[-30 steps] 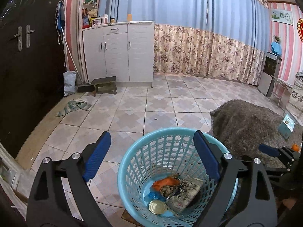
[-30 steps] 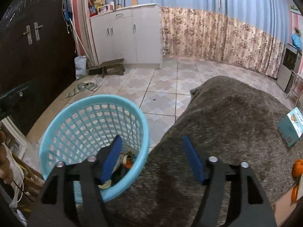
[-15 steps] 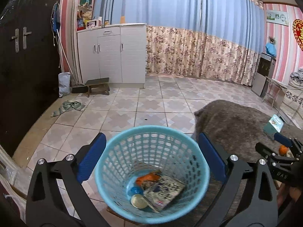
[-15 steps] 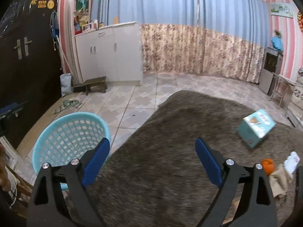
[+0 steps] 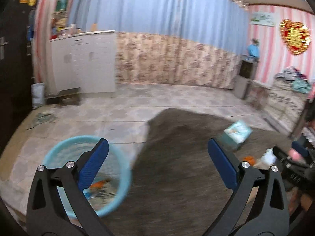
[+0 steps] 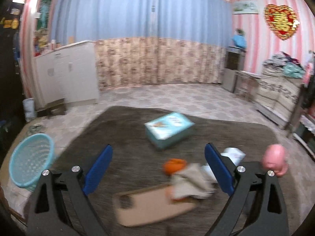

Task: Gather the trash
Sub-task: 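Return both tools to the items on the rug, then grasp the blue printed card with the right tool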

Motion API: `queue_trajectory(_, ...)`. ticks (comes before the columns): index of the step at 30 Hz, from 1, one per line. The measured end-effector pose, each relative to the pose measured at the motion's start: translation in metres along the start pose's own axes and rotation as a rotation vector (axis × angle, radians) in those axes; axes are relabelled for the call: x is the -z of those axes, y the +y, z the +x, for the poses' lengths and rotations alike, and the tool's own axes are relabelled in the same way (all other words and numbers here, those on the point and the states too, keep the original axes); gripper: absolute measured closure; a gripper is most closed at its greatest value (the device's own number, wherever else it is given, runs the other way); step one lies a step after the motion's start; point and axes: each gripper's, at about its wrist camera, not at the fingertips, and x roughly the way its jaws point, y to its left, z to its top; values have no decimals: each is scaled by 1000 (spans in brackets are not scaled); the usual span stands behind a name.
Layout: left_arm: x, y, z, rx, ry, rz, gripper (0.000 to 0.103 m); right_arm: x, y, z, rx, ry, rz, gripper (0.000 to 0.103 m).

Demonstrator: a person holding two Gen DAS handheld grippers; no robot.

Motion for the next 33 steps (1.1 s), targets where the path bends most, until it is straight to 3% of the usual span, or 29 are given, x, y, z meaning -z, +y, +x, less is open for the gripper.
queue_trajectory(6, -10, -90, 25, 148, -3, 52, 6, -4, -83, 0, 159, 33, 53, 10)
queue_trajectory(13, 9, -127, 68, 169, 35, 108, 6, 21, -149, 52, 248, 137, 165, 10)
queue_trajectory(21, 24, -112, 112, 103, 125, 65, 6, 50, -143, 117, 206, 219, 248, 11)
queue_trajectory(28, 29, -109, 131, 21, 127, 129, 6, 57, -131, 157, 180, 281, 285, 13)
queue_trajectory(30, 30, -107, 137, 32, 136, 121, 6, 59, -127, 168, 185, 307, 279, 27)
queue_trajectory(32, 32, -108, 143, 36, 143, 123, 6, 63, -124, 175, 207, 333, 271, 30)
queue_trajectory(33, 33, -108, 146, 42, 143, 126, 6, 63, -123, 174, 209, 335, 268, 38)
